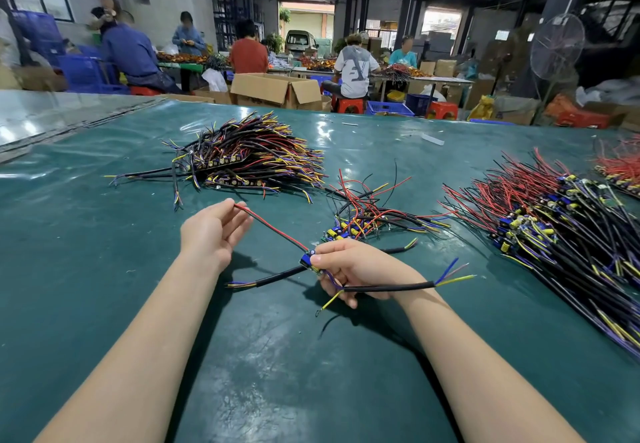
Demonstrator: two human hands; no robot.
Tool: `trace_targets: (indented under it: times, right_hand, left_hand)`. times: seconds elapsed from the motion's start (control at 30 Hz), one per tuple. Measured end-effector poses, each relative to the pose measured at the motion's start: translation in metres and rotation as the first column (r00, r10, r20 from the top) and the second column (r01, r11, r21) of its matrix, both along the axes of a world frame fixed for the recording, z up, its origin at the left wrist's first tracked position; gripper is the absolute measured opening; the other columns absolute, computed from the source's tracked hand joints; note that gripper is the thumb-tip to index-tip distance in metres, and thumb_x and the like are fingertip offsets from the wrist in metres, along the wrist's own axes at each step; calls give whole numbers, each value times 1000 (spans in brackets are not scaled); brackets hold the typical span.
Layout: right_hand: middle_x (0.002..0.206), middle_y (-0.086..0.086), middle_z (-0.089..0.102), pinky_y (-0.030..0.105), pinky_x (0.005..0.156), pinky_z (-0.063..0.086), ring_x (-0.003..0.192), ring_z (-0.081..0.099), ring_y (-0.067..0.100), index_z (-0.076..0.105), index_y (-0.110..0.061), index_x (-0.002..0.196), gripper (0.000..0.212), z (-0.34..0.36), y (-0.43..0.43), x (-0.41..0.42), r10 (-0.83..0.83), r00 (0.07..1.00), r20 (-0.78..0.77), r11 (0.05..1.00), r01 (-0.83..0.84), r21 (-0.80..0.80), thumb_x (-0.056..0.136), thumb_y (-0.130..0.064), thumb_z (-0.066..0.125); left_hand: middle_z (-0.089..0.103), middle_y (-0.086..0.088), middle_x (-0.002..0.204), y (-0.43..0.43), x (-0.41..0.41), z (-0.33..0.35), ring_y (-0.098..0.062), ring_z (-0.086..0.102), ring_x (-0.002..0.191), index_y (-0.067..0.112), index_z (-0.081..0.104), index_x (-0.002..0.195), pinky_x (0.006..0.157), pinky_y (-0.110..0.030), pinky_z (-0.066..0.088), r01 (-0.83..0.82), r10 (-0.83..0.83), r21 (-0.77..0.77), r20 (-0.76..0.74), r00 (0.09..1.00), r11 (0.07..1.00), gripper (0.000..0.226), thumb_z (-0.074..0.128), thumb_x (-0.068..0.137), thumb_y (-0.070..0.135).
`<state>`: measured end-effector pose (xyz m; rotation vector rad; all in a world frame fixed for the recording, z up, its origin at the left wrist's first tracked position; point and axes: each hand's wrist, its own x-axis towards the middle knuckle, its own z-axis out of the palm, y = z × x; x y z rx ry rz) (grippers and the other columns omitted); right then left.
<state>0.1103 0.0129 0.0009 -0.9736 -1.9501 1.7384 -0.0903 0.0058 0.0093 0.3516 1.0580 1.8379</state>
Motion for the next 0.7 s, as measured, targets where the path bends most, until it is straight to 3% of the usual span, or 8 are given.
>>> trace_targets:
  times: [0.07, 0.17, 0.23, 0.3, 0.37, 0.47, 0.57, 0.7]
  right_hand:
    - [41, 1, 47, 13, 29, 34, 27, 39, 10, 47, -10, 68, 27, 0, 0, -1, 4, 1000, 3, 1000, -4, 3, 94, -12, 45]
    - [42, 3, 47, 13, 29, 34, 27, 40, 11, 47, -11, 67, 27, 0, 0, -1, 20, 1000, 15, 1000, -20, 7, 94, -13, 46]
    - [46, 7, 46, 13, 29, 34, 30, 40, 15, 47, -11, 67, 27, 0, 1, 0, 27, 1000, 14, 1000, -27, 6, 93, -12, 46]
    - [51, 10, 44, 14, 29, 34, 36, 40, 19, 47, -11, 66, 27, -1, 2, 1, 20, 1000, -1, 1000, -20, 11, 93, -11, 46]
    - [52, 9, 44, 15, 29, 34, 35, 40, 18, 48, -12, 67, 27, -2, 3, 1, 18, 1000, -3, 1000, -18, 20, 93, -13, 47]
    - [48, 6, 46, 14, 29, 35, 32, 41, 15, 48, -12, 67, 27, -3, 3, 0, 21, 1000, -5, 1000, -21, 22, 94, -14, 47]
    - [45, 0, 48, 14, 29, 35, 32, 41, 12, 45, -13, 65, 29, -6, 4, 1, -31, 998, -63, 1000, 31, 0, 94, -13, 47]
    - [45, 0, 49, 15, 30, 36, 32, 43, 10, 43, -15, 60, 34, -10, 5, 0, -83, 991, -107, 997, 83, 0, 94, -13, 47]
  left_hand:
    - [60, 5, 41, 1, 0, -5, -3, 59, 39, 7, 53, 69, 47, -20, 53, -134, 132, 9, -271, 953, 991, 24, 50, 91, -3]
    - [62, 4, 51, 0, -1, -12, -12, 64, 51, 9, 59, 66, 67, -31, 56, -310, 271, 94, -756, 596, 946, 20, 54, 84, 0]
    - [62, 0, 58, 1, -2, -14, -11, 65, 55, 11, 61, 68, 71, -32, 54, -324, 267, 111, -830, 490, 940, 19, 56, 83, 1]
    - [62, -1, 51, 2, -4, -10, -2, 60, 43, 6, 57, 67, 59, -28, 56, -239, 221, 50, -597, 771, 970, 22, 53, 86, -4]
    - [60, -1, 42, 4, -6, -5, -4, 58, 38, 2, 53, 69, 46, -18, 53, -94, 89, -26, -159, 983, 995, 22, 50, 90, -5]
    - [60, -4, 41, 2, -9, -3, -6, 59, 37, -1, 52, 74, 42, -16, 50, 53, -41, -56, 198, 979, 997, 19, 50, 93, 1]
    - [64, -7, 49, 1, -1, -2, -9, 63, 45, -1, 52, 78, 46, -18, 52, 116, -119, 25, 240, 963, 993, 20, 48, 95, 7]
    - [67, -9, 78, 0, 22, -5, -16, 65, 71, 1, 56, 87, 59, -20, 57, 378, -375, 45, -58, 925, 925, 29, 40, 99, 22]
